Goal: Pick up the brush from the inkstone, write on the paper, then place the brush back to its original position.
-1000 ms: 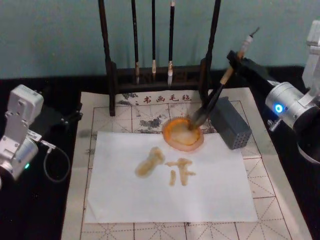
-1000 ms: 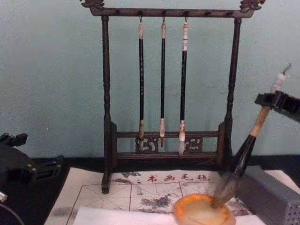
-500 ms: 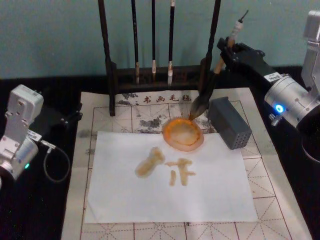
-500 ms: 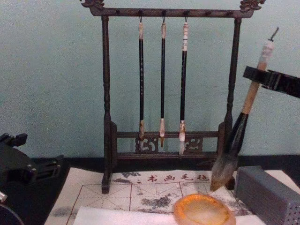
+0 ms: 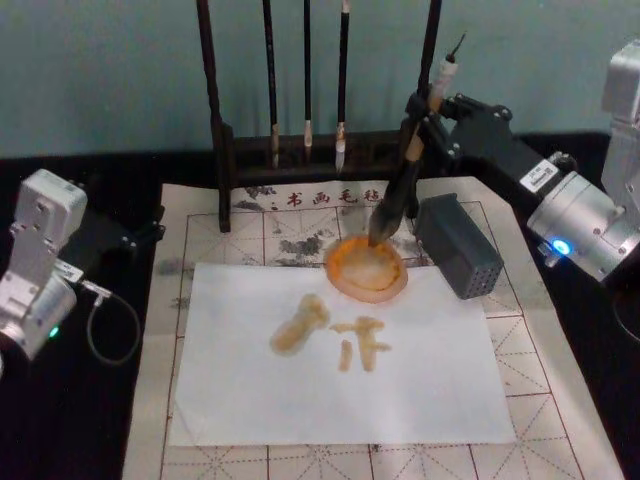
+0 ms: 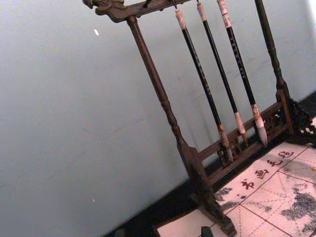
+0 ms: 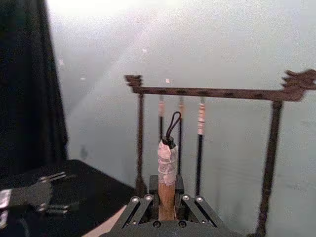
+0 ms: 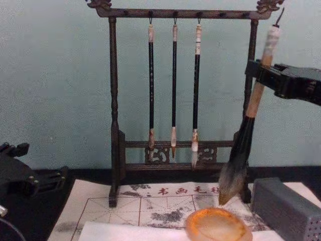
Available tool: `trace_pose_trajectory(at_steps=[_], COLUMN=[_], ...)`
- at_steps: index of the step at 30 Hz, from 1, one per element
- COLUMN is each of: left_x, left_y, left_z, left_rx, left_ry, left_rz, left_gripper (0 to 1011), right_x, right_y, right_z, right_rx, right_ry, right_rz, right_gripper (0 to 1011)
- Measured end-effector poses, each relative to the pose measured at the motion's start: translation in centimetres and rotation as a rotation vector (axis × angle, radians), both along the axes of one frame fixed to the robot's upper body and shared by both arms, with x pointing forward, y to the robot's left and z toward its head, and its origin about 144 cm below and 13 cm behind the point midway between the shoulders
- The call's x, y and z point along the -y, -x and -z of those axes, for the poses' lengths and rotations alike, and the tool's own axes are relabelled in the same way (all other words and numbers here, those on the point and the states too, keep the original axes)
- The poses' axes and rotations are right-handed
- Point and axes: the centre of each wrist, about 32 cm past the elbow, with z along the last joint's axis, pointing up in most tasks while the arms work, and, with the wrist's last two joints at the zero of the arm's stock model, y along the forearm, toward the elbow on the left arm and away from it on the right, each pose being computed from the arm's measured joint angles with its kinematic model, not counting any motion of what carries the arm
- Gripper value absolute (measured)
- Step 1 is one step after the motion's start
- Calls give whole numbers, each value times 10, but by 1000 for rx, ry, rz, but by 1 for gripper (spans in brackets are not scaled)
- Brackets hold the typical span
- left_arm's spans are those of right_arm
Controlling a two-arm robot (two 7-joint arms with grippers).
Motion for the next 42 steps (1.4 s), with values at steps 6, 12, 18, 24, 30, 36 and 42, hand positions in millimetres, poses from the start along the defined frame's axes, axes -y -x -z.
trace_pose_trajectory(at_steps=[6,12,18,24,30,36,42], left_x=[0,0,0,0,0,0,0], left_y=[0,0,0,0,0,0,0], left_z=[0,0,0,0,0,0,0], left_rx=[0,0,0,0,0,0,0], left_ry=[0,0,0,0,0,0,0], left_rz=[0,0,0,0,0,0,0], left_gripper=[1001,1001,1001,1001,1001,1001,1001], right_x=[5,8,11,14,16,13,9], right_y=[8,17,25,31,36,40,42], right_z=[2,7,11,16,21,27,29], right_rx=[38,67,89,91,89,88,90], right_ry=[30,51,63,70,78,92,97], right_rz=[-84,-169,-242,-287,-319,-336,-348], right_gripper=[198,198,198,198,198,198,198])
